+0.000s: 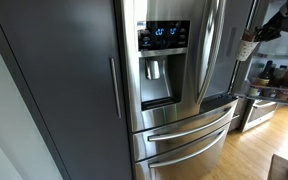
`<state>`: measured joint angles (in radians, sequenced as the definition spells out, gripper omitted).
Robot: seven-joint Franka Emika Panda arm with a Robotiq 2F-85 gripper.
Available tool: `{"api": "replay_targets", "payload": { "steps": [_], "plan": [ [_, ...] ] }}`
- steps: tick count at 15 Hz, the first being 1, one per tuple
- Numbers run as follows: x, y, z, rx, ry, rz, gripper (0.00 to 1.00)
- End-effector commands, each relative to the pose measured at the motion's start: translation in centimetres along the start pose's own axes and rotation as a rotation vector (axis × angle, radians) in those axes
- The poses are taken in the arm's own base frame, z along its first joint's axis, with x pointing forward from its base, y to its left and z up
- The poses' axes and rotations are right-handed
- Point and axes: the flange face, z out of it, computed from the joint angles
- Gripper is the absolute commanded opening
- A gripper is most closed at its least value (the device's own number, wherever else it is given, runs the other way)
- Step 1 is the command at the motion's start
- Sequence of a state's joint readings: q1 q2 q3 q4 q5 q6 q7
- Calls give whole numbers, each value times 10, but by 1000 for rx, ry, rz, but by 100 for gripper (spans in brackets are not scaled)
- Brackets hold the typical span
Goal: Pick up the paper cup from the refrigerator and put it in the second from the bottom shelf on the right refrigerator door
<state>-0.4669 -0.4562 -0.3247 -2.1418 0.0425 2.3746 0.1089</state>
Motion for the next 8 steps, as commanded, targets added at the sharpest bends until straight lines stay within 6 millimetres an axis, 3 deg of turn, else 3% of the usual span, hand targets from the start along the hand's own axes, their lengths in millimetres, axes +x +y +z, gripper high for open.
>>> {"api": "replay_targets", "payload": {
  "steps": [1, 8],
  "plan": [
    [8, 1, -43, -53, 95, 82, 1],
    [24, 18, -102, -160, 276, 220, 1]
  ]
}}
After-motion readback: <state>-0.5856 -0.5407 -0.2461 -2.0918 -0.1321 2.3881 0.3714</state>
